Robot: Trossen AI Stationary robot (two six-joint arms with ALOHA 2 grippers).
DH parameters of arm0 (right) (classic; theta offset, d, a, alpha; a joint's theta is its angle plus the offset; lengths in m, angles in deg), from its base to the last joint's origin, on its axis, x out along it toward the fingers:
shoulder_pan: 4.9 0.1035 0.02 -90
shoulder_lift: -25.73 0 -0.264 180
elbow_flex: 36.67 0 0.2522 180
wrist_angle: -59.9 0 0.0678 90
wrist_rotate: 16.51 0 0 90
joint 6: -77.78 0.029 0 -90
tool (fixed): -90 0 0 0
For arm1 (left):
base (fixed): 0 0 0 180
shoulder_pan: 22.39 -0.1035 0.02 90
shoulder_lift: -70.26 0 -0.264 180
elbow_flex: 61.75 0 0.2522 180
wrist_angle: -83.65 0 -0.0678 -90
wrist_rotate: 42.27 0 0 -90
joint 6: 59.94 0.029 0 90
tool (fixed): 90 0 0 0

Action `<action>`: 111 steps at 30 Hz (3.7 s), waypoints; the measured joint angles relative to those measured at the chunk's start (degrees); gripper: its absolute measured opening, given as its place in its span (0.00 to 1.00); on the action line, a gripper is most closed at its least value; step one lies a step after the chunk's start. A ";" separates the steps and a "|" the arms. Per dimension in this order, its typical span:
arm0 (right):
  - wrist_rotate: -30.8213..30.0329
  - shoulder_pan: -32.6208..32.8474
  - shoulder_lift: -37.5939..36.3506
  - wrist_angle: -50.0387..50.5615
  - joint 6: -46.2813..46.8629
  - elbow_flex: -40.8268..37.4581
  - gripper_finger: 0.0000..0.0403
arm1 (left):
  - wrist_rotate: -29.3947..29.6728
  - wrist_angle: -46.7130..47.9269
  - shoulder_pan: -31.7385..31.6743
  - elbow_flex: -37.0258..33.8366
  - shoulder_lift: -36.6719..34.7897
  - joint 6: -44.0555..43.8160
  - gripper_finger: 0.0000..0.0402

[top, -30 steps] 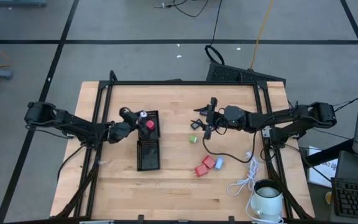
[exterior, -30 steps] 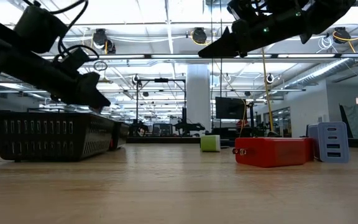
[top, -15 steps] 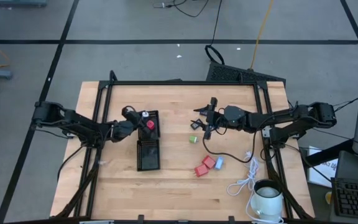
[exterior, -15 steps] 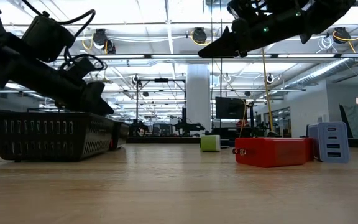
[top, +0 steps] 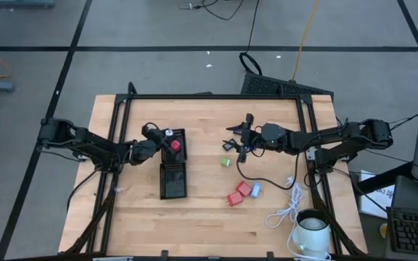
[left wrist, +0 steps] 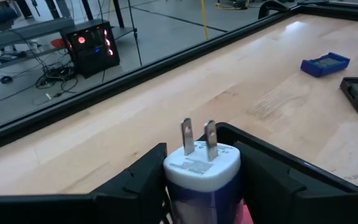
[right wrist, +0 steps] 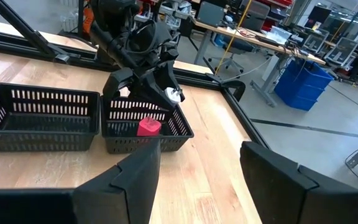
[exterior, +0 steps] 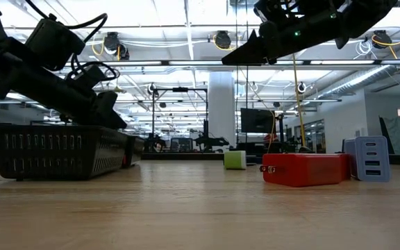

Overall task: Pick & Place Office items
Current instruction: Put the violet white charger adapter into the top black bin, then put the light blue charger adapter into the top black bin

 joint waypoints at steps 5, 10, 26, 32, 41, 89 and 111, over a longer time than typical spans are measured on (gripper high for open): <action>0.00 0.00 0.01 0.00 -0.08 0.00 0.52 | 0.61 0.00 0.00 0.00 -0.02 0.24 0.56; 0.00 0.00 0.01 0.15 -0.10 0.00 0.52 | 1.05 0.01 0.00 0.02 -0.02 2.08 0.62; 0.19 4.77 -2.07 8.97 -1.35 0.06 0.52 | 1.07 -11.17 3.43 0.09 -12.89 13.09 0.62; 0.85 10.77 -4.68 18.01 4.16 0.04 0.52 | 1.01 -11.14 5.23 0.09 -15.91 11.73 0.65; 20.27 16.65 -9.26 25.90 24.29 0.08 0.52 | 1.01 -10.08 5.53 0.07 -15.87 7.28 0.65; -17.59 14.83 3.69 59.17 45.09 0.04 0.52 | 0.98 -10.16 3.06 0.09 -15.87 -4.58 0.65; 6.83 4.52 3.66 39.12 30.96 0.04 0.52 | 0.94 -10.16 3.06 0.09 -15.87 -4.10 0.66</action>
